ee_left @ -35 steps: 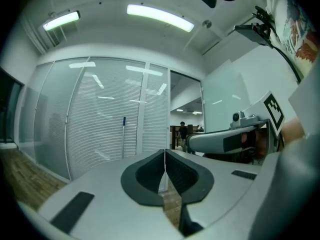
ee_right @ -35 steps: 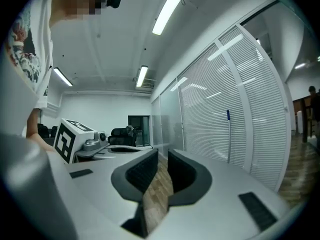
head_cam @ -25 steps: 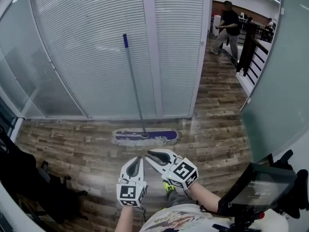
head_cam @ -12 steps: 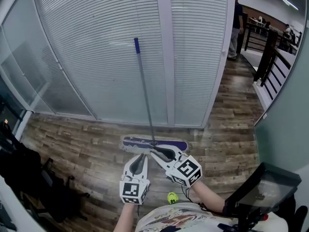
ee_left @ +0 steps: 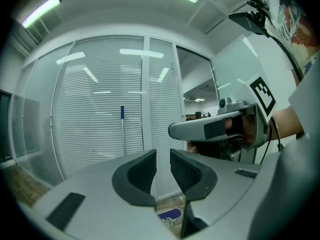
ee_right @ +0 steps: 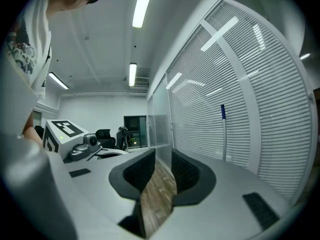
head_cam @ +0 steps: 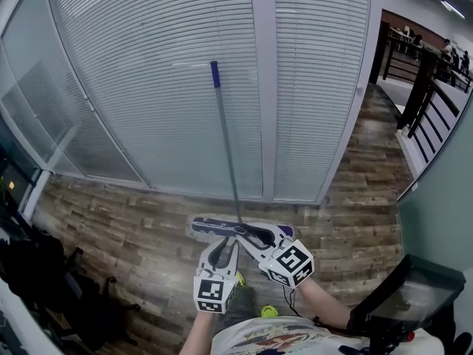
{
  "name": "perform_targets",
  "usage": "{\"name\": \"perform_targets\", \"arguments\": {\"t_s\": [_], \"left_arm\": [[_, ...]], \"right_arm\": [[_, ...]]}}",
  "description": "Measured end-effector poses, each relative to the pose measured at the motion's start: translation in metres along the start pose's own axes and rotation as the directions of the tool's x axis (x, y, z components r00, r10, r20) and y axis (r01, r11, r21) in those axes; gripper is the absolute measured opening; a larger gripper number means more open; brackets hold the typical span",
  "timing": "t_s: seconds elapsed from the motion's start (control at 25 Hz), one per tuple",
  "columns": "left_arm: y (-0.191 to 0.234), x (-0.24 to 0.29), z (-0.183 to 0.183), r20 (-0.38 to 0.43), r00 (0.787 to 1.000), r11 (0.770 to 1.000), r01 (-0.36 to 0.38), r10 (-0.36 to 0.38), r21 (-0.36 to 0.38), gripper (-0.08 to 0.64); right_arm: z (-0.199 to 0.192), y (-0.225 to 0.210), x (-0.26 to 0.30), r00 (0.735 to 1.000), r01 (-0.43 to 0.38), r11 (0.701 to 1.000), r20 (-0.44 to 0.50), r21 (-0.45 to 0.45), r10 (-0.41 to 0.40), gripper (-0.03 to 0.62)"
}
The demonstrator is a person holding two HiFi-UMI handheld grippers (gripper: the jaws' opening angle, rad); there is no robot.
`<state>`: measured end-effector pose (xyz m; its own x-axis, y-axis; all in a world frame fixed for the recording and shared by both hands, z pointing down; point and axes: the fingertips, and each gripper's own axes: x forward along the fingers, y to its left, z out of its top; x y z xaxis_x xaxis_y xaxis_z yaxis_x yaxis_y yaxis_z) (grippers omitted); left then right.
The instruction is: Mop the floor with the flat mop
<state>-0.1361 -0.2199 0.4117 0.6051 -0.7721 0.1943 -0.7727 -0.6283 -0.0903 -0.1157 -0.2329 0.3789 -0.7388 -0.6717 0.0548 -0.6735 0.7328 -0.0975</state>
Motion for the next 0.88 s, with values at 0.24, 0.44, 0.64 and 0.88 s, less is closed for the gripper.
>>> {"name": "perform_targets", "arguments": {"t_s": [0.24, 0.44, 0.64, 0.88], "left_arm": [[0.053, 0.084, -0.013, -0.033, 0.997, 0.998, 0.063, -0.063, -0.007, 0.108], [0.128, 0.158, 0.005, -0.018, 0.992, 0.992, 0.122, -0.121, 0.023, 0.126], [0.215, 0.213, 0.030, 0.024, 0.992, 0.992, 0.124, -0.125, 0.031, 0.129], [0.290, 0.294, 0.034, 0.031, 0.989, 0.987, 0.139, -0.142, 0.075, 0.144]], "right_arm": [[-0.010, -0.074, 0.058, 0.998, 0.057, 0.998, -0.035, 0.015, -0.057, 0.152], [0.008, -0.139, 0.139, 0.990, 0.125, 0.992, -0.058, 0.000, -0.125, 0.158], [0.032, -0.186, 0.220, 0.982, 0.177, 0.984, -0.062, -0.015, -0.178, 0.158], [0.036, -0.253, 0.296, 0.968, 0.235, 0.972, -0.084, -0.018, -0.236, 0.158]]}}
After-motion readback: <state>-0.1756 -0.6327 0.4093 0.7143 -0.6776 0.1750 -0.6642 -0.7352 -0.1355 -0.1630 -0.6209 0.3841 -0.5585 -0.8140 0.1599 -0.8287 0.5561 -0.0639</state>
